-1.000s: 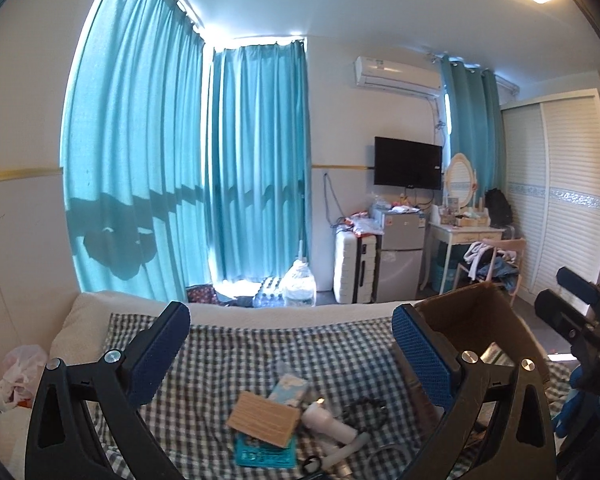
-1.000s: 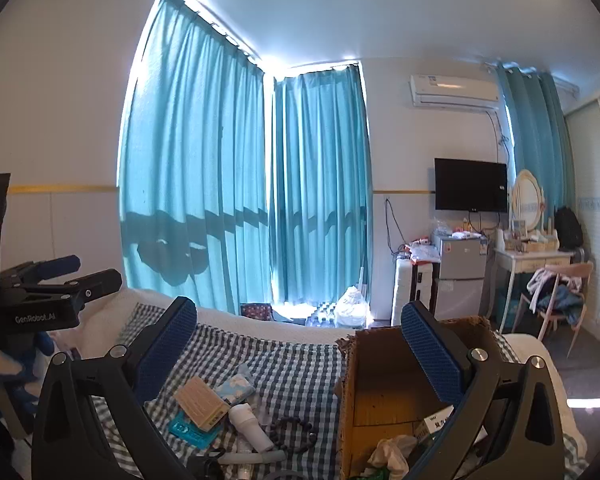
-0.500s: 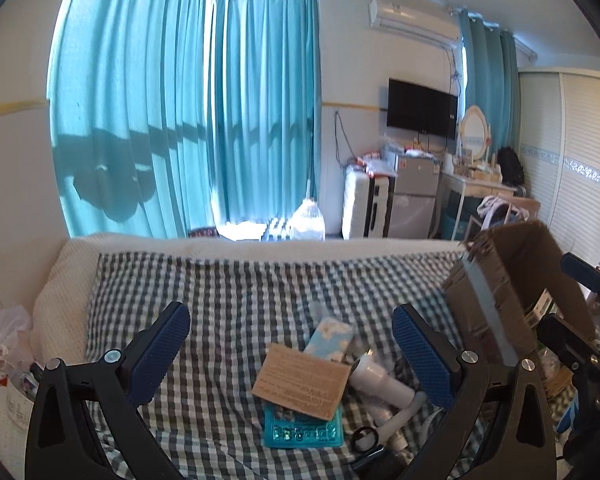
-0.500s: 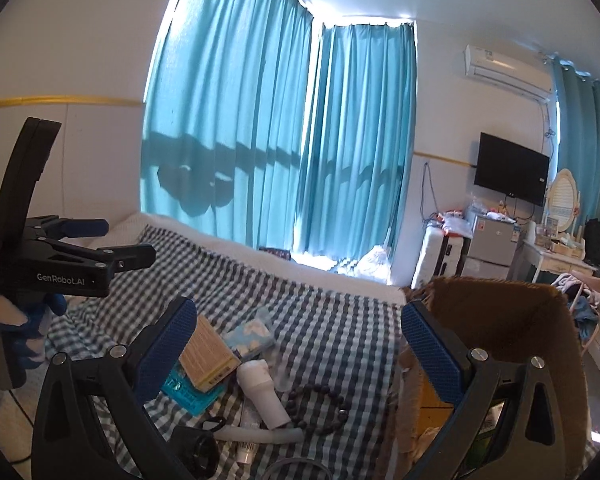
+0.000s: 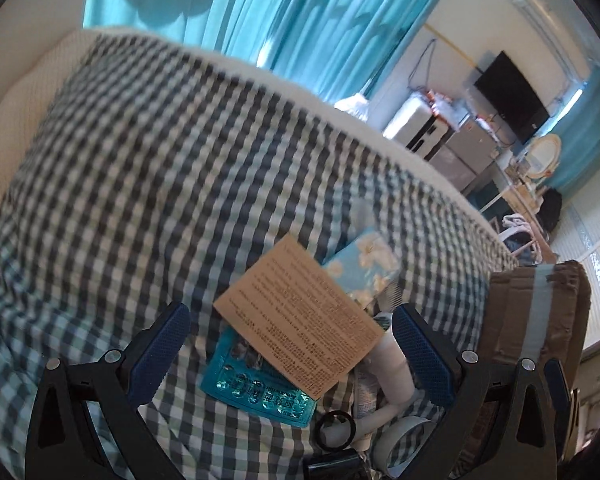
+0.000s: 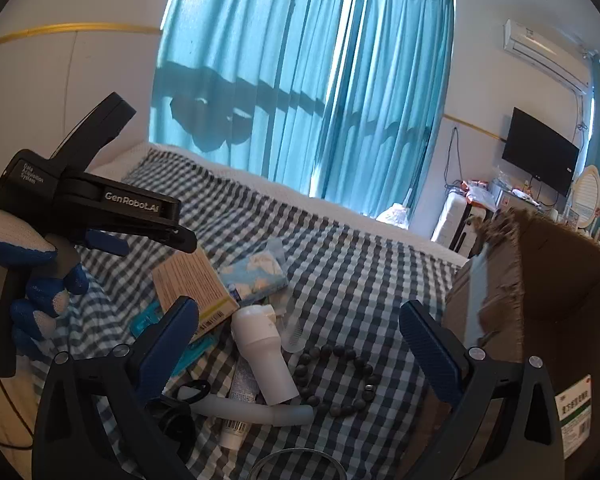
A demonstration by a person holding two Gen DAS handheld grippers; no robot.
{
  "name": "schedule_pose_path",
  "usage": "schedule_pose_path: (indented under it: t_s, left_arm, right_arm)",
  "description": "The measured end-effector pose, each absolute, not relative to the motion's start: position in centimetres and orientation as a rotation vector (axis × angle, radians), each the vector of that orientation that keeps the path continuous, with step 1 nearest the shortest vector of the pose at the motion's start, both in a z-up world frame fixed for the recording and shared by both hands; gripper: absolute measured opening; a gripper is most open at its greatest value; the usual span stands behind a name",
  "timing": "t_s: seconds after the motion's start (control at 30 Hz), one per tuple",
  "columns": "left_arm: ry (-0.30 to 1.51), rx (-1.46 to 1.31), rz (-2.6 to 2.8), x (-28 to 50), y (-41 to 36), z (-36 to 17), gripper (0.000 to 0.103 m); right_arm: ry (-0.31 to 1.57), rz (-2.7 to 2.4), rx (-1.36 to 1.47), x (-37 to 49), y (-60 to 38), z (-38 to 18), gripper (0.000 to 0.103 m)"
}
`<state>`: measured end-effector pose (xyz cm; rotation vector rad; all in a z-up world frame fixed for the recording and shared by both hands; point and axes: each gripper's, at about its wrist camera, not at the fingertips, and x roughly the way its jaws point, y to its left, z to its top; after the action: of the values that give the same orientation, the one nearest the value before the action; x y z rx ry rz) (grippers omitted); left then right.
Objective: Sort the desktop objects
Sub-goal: 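Grasp the brown cardboard sheet with the left tool while the right grasps the white plastic bottle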
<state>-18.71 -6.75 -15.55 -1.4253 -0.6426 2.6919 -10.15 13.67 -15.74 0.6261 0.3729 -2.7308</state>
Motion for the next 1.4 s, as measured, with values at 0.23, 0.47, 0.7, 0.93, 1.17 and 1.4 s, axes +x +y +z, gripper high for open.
schedule_pose_path:
  t_s: [0.23,0.47,0.7,0.93,1.17,1.4]
  left_arm:
    - [-0.762,-1.547,2.616,-21.0,-6.3,-18.7,0.103]
    - [-0.662,-1.567,2.669,-22.4,-6.0,-20.1,0.093]
    - [-0.499,-1.428,2.710,-20.3,-6.0,-19.8,0.086]
    - [-0.393,-1.278,2.738,-17.3,-5.4,-17.6,0.042]
    - [-0.383,-1.302,2.707,-16.3,-5.6,-17.3,0.045]
    - [-0.483,-1.381,2.670,-16.7,-5.0,-18.9,0.092]
  right_arm:
    - [0.447,-2.652,0.756,-12.5,12.7,-20.1,0.095]
    - [0.459,-2.603,0.833,-13.9,12.0,-22.8,0.095]
    - [0.370,-2.563,0.956,-15.7,12.2,-25.2,0.080]
    - [0.370,-2.550,1.025,-15.7,12.4,-25.9,0.036]
    - [0.344,-2.569,0.961,-14.2,12.6,-24.1,0.032]
    - [0.269,-2.621,0.903,-13.4,14.0,-21.2,0.031]
